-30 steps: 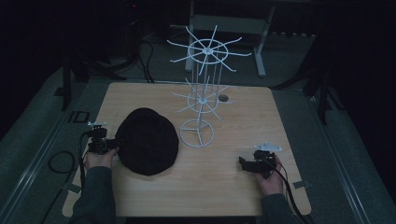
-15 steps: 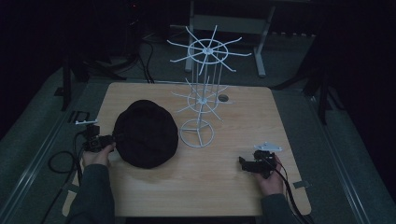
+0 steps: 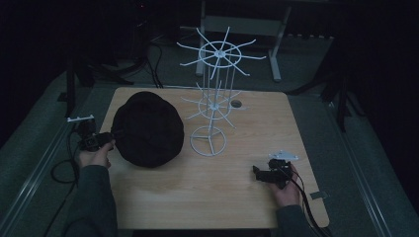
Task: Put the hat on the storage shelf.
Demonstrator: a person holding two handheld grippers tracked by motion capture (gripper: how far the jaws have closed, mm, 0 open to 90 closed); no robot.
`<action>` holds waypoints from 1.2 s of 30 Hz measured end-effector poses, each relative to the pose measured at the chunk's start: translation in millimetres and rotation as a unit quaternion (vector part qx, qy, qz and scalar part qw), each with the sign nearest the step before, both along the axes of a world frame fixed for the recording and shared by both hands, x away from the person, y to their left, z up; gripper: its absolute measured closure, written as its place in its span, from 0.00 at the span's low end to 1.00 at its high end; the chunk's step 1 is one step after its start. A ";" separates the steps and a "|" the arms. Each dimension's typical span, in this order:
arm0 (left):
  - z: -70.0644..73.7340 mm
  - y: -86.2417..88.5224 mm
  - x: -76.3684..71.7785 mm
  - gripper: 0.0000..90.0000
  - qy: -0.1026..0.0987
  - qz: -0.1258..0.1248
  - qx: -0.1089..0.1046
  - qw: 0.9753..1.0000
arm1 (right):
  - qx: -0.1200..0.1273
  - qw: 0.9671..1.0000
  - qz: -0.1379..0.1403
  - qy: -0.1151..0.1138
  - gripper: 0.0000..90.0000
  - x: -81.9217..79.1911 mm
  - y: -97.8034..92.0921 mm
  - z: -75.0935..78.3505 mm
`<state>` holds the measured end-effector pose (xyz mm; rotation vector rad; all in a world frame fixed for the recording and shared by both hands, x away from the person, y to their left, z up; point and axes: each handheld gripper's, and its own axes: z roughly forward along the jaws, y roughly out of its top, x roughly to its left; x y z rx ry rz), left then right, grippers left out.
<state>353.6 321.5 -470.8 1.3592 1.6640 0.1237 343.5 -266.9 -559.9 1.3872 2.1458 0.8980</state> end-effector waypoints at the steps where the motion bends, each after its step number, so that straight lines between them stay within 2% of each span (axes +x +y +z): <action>1: 0.0 0.0 0.0 0.88 0.000 0.000 0.000 1.000 | 0.000 1.000 0.000 0.000 0.12 0.0 0.0 0.0; 2: 7.6 3.8 0.8 0.88 -0.008 0.002 -0.004 1.000 | 0.000 1.000 0.000 0.000 0.12 0.0 0.0 0.0; 7: 25.7 11.7 3.4 0.88 -0.025 0.007 -0.007 1.000 | 0.000 1.000 0.000 0.000 0.12 0.0 0.1 0.0; 15: 53.6 19.3 7.9 0.88 -0.045 0.006 0.007 0.999 | 0.000 1.000 0.000 0.000 0.12 0.0 0.1 0.0; 22: 70.4 19.1 12.7 0.88 -0.057 -0.006 0.012 0.998 | 0.001 1.000 -0.001 0.000 0.12 0.0 0.2 0.0; 29: 79.8 17.9 17.9 0.88 -0.069 -0.018 -0.004 0.997 | 0.000 1.000 0.000 0.000 0.12 0.0 0.1 0.0; 36: 92.5 16.8 21.4 0.88 -0.087 -0.025 -0.026 0.996 | 0.000 1.000 0.000 0.000 0.12 0.0 0.1 0.0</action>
